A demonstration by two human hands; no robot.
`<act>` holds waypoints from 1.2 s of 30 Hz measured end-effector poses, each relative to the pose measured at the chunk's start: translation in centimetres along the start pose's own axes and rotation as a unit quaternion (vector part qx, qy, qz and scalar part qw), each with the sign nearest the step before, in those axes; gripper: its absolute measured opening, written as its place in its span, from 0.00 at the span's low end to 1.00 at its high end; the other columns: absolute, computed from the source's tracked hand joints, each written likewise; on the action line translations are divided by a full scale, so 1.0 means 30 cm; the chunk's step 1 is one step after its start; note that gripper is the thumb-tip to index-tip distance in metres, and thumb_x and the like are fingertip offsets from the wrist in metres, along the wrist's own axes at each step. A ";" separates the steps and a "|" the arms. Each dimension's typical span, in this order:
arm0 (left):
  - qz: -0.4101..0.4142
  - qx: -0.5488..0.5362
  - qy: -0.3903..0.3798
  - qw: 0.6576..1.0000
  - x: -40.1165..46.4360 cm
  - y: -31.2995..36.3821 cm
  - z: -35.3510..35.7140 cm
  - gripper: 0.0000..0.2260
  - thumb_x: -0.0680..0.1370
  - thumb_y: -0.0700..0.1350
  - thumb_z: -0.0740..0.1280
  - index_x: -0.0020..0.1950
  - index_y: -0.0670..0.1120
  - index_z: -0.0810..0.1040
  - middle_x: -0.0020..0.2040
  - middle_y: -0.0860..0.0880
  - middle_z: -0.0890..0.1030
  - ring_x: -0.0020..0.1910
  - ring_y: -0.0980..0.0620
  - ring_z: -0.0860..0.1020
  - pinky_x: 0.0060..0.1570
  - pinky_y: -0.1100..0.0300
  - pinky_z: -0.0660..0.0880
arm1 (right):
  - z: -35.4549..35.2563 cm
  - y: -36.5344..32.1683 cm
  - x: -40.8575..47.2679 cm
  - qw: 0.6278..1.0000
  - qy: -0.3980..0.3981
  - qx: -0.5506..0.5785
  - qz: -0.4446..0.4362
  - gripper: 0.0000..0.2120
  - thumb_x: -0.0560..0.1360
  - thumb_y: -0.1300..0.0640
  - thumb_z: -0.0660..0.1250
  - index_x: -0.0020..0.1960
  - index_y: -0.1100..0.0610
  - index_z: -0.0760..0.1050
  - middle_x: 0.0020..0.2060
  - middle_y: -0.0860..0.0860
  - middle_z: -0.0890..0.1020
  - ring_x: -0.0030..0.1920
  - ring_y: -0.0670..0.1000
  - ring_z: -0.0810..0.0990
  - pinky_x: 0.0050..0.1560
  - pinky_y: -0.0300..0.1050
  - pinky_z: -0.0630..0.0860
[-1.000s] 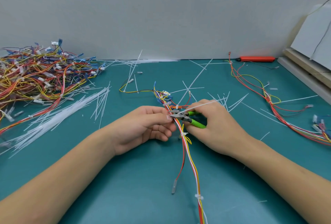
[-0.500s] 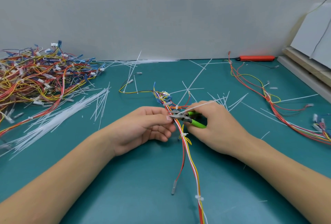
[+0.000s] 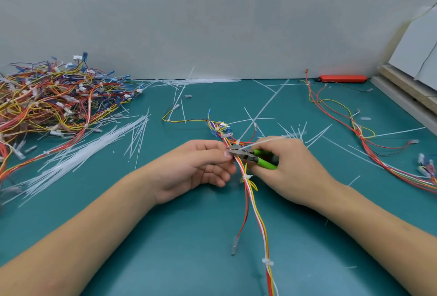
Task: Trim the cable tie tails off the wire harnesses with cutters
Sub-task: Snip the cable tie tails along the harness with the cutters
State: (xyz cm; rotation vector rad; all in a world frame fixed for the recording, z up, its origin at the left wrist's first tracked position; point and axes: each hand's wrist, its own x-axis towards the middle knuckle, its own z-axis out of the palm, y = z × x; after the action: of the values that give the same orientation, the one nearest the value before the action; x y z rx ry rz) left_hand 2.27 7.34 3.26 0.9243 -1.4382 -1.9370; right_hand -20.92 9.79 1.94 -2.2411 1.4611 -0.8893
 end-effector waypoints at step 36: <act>-0.002 0.010 0.001 1.000 0.002 -0.001 0.006 0.06 0.76 0.44 0.71 0.48 0.42 0.79 0.43 0.41 0.83 0.36 0.50 0.80 0.39 0.62 0.79 | 0.002 0.007 0.003 0.999 0.002 -0.046 0.016 0.09 0.73 0.54 0.70 0.37 0.55 0.74 0.30 0.49 0.74 0.36 0.52 0.73 0.40 0.54 0.74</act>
State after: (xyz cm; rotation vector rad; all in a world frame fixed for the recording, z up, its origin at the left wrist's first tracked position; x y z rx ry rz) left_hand 2.09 7.42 3.26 0.9381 -1.4590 -1.9263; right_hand -21.02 9.62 1.80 -2.2748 1.5643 -0.8330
